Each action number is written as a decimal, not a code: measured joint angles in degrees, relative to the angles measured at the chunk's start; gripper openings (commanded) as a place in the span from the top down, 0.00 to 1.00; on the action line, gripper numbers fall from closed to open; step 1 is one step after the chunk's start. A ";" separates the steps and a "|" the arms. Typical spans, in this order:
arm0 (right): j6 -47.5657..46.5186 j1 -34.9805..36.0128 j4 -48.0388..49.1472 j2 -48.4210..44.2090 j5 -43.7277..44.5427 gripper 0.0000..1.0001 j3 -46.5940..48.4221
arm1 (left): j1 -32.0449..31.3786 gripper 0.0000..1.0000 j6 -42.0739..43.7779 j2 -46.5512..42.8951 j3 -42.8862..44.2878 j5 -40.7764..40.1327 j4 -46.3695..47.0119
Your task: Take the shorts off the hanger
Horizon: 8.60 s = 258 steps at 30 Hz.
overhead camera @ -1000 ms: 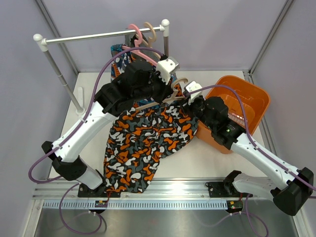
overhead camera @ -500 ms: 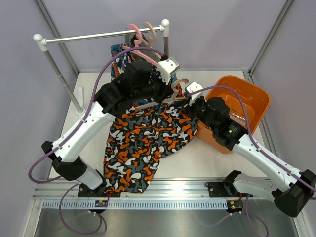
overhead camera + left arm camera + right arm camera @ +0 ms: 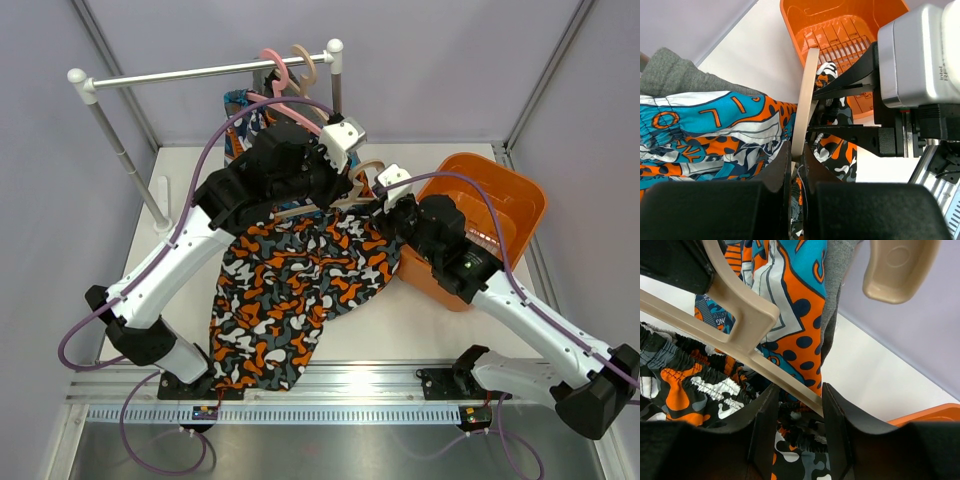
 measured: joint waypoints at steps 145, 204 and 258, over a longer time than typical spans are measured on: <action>-4.09 8.41 -36.76 -3.21 -6.32 1.00 27.91 | 10.14 0.45 29.44 11.87 19.67 53.16 -24.09; 33.88 8.28 -49.46 23.52 14.27 0.45 43.71 | -3.34 1.00 -2.64 -7.61 -2.89 -12.22 -1.22; 31.47 12.44 -49.03 16.98 13.07 1.00 50.58 | -3.43 1.00 -6.05 -25.79 -26.91 -24.96 60.61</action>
